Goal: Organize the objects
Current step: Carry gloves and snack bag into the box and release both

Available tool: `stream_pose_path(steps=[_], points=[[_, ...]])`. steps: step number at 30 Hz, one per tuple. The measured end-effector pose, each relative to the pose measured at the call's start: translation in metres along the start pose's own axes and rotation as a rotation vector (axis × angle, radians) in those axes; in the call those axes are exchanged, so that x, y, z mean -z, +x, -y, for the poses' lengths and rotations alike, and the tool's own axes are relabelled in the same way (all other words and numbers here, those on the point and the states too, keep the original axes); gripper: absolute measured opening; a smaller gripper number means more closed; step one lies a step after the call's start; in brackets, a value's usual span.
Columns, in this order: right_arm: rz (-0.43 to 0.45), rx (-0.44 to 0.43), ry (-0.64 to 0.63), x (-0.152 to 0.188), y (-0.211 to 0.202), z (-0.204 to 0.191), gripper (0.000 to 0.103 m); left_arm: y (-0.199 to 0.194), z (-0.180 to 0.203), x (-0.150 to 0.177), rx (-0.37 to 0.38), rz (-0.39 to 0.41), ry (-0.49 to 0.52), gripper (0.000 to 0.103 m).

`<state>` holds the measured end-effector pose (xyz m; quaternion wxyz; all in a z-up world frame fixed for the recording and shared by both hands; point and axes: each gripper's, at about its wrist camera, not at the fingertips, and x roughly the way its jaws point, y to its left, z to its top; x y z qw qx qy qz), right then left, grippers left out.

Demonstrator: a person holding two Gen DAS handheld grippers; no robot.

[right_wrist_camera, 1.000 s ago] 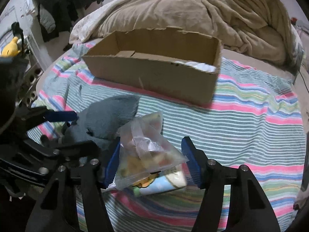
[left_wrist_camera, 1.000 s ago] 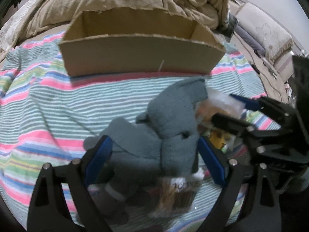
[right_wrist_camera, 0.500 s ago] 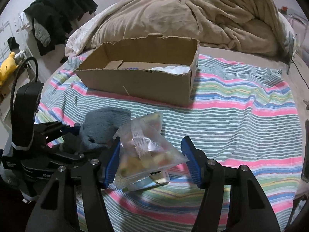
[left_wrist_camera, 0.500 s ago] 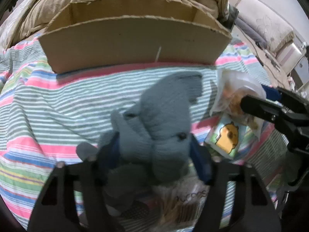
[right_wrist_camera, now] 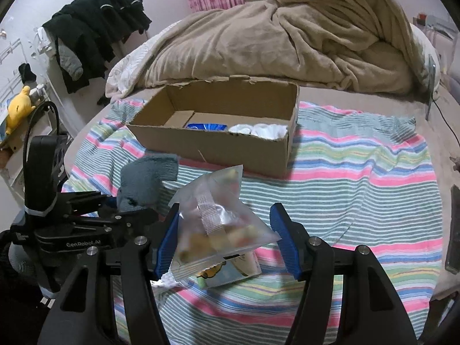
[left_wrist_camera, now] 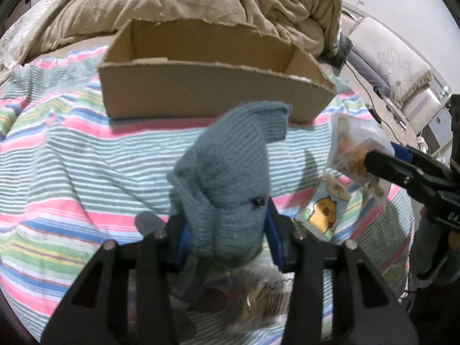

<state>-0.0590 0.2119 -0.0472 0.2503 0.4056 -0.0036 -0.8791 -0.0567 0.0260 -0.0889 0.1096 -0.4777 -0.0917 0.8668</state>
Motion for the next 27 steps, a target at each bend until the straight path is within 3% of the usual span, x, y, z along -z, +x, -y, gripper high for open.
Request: stream_pose_path(steps=[14,27], points=[[0.064,-0.017,-0.022,-0.02,-0.018,-0.003,0.064,-0.052,-0.013,-0.022,-0.022,0.113,-0.025,0.045],[0.12,0.007,-0.044,-0.063,-0.026,0.014,0.064,-0.072,-0.032,-0.072,-0.088,0.2,-0.004,0.045]])
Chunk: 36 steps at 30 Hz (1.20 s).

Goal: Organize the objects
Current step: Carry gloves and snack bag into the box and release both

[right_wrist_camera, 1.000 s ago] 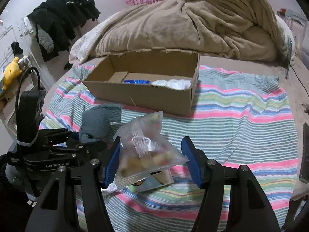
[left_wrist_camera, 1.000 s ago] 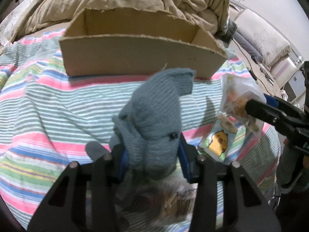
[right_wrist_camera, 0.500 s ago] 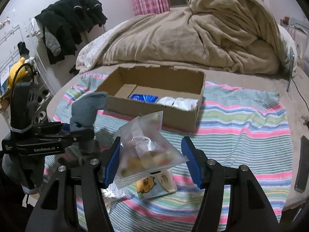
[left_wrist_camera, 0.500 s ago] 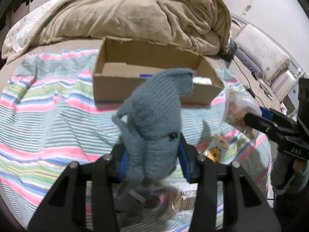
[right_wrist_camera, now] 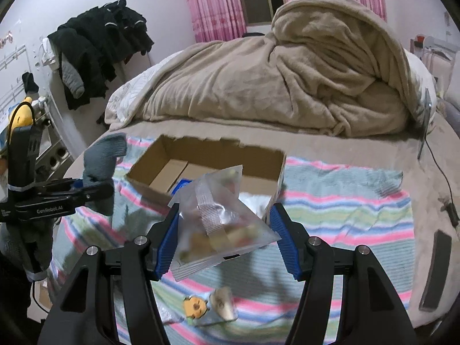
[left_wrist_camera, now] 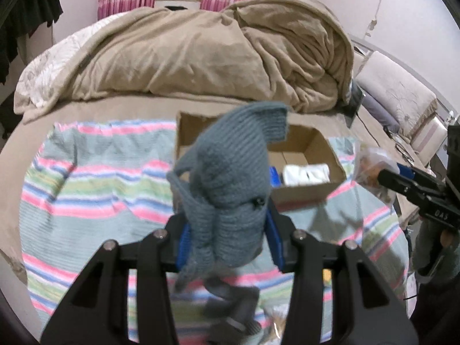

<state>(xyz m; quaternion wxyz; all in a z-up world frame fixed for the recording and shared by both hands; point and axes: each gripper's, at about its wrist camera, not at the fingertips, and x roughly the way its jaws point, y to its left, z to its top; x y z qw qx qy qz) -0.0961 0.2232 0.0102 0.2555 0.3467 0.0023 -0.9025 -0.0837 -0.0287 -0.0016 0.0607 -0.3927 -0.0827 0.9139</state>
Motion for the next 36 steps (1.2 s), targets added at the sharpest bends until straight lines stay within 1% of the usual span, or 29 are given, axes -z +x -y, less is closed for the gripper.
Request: stream_pose_path(steps=[4,8,12,18,23,29,36], points=[[0.014,-0.002,-0.017,-0.012,0.005,0.0,0.064,0.004,-0.004,-0.014,-0.027,0.02,0.021,0.045],[0.026,-0.011,-0.022,-0.021,0.013,0.001,0.064,0.014,-0.005,-0.026,-0.048,0.022,0.043,0.045],[0.012,-0.016,-0.023,-0.03,0.029,0.002,0.064,0.025,-0.004,-0.036,-0.052,0.029,0.06,0.045],[-0.01,-0.019,-0.037,-0.037,0.053,0.001,0.064,0.047,-0.009,-0.045,-0.062,0.004,0.078,0.045],[-0.028,-0.021,-0.045,-0.041,0.069,0.003,0.065,0.063,-0.01,-0.048,-0.055,-0.018,0.09,0.045],[-0.066,-0.037,-0.058,-0.04,0.091,0.004,0.064,0.082,-0.013,-0.046,-0.049,-0.058,0.085,0.045],[-0.101,-0.055,-0.054,-0.036,0.11,0.008,0.064,0.098,-0.01,-0.044,-0.042,-0.106,0.118,0.046]])
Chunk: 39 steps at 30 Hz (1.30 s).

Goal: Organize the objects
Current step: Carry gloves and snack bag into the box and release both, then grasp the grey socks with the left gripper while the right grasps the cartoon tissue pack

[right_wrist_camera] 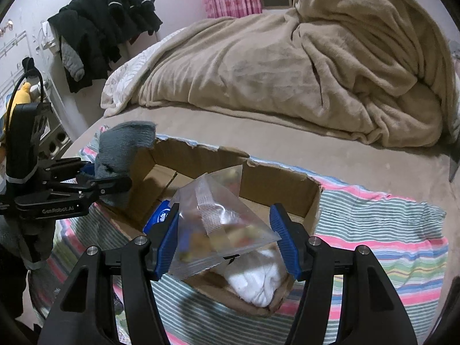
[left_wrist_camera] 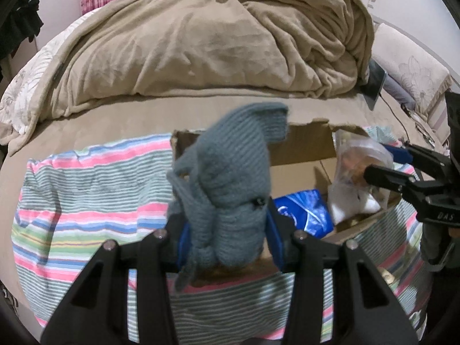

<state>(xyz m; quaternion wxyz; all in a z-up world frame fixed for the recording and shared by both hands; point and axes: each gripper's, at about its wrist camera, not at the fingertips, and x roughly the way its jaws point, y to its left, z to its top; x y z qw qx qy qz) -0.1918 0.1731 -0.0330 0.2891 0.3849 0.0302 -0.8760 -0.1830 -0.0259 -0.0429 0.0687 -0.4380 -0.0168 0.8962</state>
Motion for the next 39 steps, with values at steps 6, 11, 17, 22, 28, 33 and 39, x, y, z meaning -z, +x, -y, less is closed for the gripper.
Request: stream_pose_path(steps=[6,11,17,22,28,33,39], points=[[-0.04,0.007,-0.047,-0.004,0.013,0.004,0.065,0.003,0.01,-0.002,-0.06,-0.017,0.058,0.051],[-0.063,0.047,-0.163,-0.008,0.021,0.0,0.065,0.003,0.02,-0.003,-0.068,-0.028,0.092,0.057],[-0.029,0.101,-0.22,-0.007,0.015,0.004,0.072,-0.002,0.015,-0.005,-0.079,-0.025,0.076,0.058],[-0.03,0.159,-0.196,-0.001,0.013,0.019,0.073,-0.011,0.014,-0.003,-0.077,-0.003,0.071,0.058],[-0.025,0.178,-0.159,0.002,0.002,0.027,0.073,-0.023,0.01,0.001,-0.086,0.013,0.05,0.058],[-0.018,0.16,-0.134,0.006,-0.012,0.021,0.073,-0.036,0.005,0.008,-0.082,0.027,0.025,0.058],[0.0,0.136,-0.094,0.014,-0.039,0.006,0.073,-0.056,0.001,0.024,-0.077,0.058,-0.02,0.081]])
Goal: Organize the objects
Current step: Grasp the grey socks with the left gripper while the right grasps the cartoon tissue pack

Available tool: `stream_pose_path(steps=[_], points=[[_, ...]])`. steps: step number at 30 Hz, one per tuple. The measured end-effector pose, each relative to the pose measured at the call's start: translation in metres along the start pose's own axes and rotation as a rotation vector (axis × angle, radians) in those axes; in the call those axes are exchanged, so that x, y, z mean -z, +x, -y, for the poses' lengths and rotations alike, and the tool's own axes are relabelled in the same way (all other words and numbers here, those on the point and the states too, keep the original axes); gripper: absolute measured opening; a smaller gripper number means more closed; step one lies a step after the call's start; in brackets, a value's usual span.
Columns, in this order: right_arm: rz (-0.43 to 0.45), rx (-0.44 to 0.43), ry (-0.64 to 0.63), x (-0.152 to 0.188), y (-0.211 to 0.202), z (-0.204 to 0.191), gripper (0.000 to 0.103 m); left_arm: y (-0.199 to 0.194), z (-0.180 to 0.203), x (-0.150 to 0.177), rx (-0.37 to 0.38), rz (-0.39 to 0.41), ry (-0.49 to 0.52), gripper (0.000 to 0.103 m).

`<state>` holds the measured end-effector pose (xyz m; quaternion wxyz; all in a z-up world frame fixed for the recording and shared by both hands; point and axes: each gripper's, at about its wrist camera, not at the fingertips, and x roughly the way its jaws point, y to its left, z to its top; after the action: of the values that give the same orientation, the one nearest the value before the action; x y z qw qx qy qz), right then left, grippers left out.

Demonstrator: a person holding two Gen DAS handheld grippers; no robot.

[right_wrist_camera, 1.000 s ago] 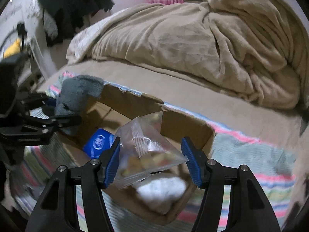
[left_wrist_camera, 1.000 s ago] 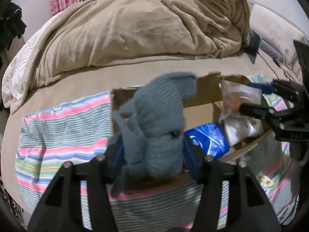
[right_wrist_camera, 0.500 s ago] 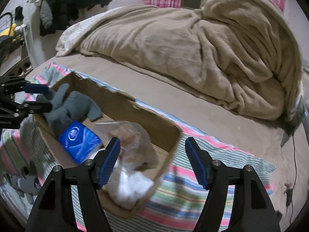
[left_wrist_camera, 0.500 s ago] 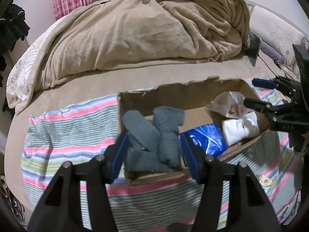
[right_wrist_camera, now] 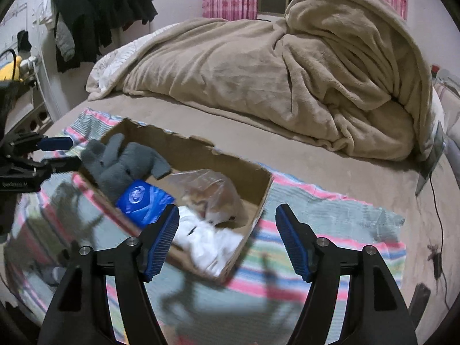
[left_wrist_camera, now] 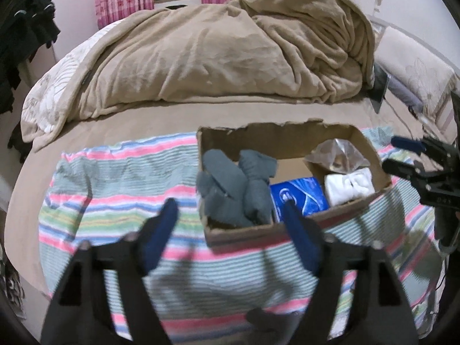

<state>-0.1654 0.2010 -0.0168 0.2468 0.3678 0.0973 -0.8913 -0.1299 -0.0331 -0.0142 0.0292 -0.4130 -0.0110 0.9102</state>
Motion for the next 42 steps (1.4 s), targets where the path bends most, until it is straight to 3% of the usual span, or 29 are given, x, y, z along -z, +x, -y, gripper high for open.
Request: stream_pose_path(steps=[7,16,42], points=[[0.009,-0.014,0.036,0.015,-0.024,-0.015,0.08,-0.019,-0.001,0.02,0.009,-0.003,-0.014,0.081],[-0.01,-0.019,0.062,0.034,-0.037,-0.025,0.081,-0.036,0.005,0.045,0.031,-0.011,-0.029,0.081],[-0.15,-0.063,0.058,0.109,-0.028,-0.065,0.081,-0.028,0.03,0.114,0.066,-0.135,-0.032,0.081]])
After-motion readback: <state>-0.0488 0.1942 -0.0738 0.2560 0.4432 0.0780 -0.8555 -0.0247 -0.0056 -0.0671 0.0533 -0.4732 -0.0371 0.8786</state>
